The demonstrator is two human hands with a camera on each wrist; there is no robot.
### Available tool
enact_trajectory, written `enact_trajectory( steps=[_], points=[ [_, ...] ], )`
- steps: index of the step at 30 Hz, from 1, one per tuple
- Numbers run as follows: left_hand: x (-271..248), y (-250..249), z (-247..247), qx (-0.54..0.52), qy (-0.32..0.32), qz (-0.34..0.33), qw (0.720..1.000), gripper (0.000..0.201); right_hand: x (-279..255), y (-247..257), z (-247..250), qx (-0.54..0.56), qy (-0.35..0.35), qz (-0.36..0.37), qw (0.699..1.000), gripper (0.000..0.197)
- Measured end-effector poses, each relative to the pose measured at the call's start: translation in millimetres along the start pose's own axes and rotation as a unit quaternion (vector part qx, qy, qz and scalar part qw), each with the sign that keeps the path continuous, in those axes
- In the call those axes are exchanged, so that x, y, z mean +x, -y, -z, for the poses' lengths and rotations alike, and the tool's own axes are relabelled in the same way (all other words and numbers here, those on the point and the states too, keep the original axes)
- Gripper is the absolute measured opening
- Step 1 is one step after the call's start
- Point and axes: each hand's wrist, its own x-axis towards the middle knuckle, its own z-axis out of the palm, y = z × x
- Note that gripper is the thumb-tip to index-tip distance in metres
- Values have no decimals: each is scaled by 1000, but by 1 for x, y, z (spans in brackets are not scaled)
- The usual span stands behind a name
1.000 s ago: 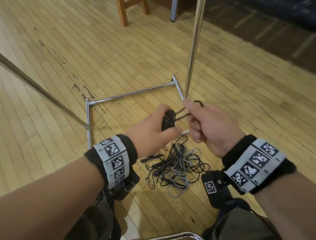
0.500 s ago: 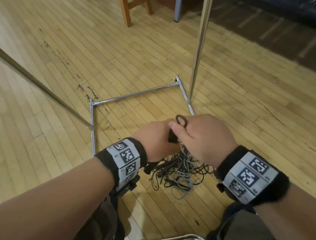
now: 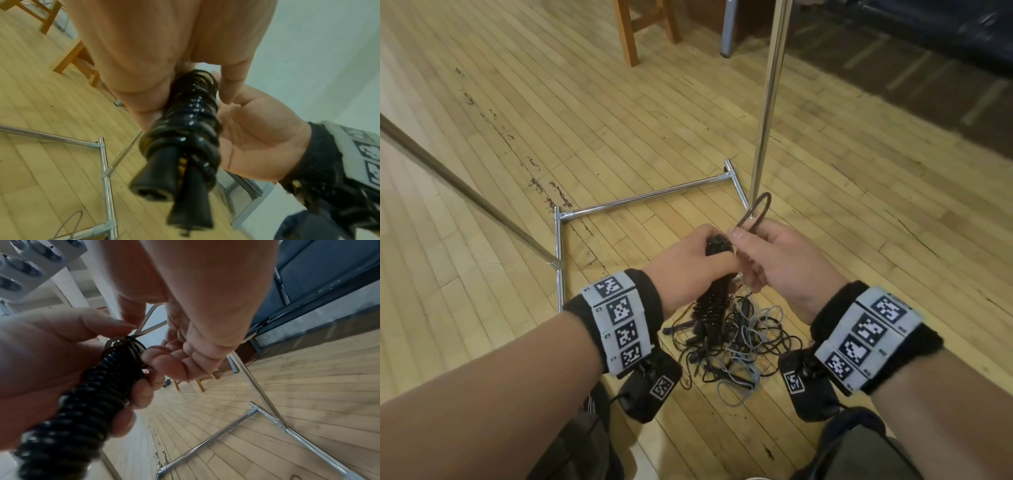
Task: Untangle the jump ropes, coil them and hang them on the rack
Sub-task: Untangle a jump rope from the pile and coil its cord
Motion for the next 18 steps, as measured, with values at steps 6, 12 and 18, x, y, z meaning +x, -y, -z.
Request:
enact_trajectory(
  steps=[6,12,18],
  points=[
    [0,0,11,-41,5,-20,999,51,3,1,0,93,-13,21,995,19],
    [-6,-3,11,-83,-6,-19,996,48,2,3,-1,163,-2,26,986,11],
    [-6,-3,4,-240,-53,75,967,36,0,4,-7,162,-27,26,986,8]
  ],
)
